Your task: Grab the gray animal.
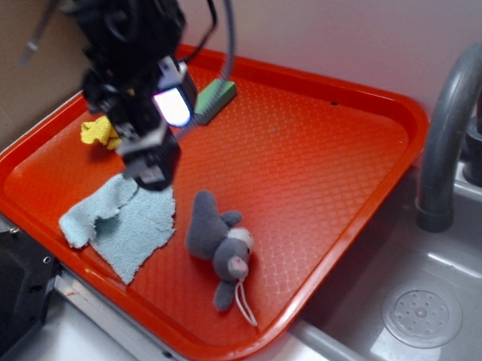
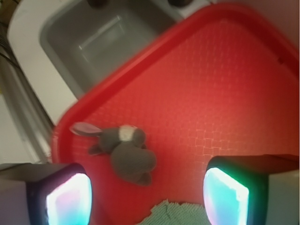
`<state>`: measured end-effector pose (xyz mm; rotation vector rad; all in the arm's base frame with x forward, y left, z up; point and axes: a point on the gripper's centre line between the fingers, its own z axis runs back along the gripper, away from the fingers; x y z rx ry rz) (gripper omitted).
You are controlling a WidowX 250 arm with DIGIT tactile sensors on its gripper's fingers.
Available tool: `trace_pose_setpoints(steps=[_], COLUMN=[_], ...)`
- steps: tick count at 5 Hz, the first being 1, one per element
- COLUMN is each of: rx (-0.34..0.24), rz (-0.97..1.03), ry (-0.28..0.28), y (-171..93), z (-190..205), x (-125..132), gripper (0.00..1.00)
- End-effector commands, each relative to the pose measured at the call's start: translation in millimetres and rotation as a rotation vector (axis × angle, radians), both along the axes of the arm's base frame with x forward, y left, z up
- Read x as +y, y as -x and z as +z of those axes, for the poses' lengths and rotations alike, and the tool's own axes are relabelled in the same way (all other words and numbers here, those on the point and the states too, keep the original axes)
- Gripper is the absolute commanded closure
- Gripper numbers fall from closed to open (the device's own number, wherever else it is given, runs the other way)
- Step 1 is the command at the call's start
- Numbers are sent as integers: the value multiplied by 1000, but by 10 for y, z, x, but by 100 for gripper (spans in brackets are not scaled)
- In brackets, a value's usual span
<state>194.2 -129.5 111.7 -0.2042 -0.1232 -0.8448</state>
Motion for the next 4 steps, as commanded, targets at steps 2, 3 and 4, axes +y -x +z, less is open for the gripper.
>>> trace_pose_setpoints(steps=[2, 3, 4], rx=[56, 100, 126], rz=[-123, -141, -156], ry=[-59, -82, -96], y=[195, 248, 287], z=[-472, -651, -749], x=[-276, -301, -345], gripper=[0, 0, 0])
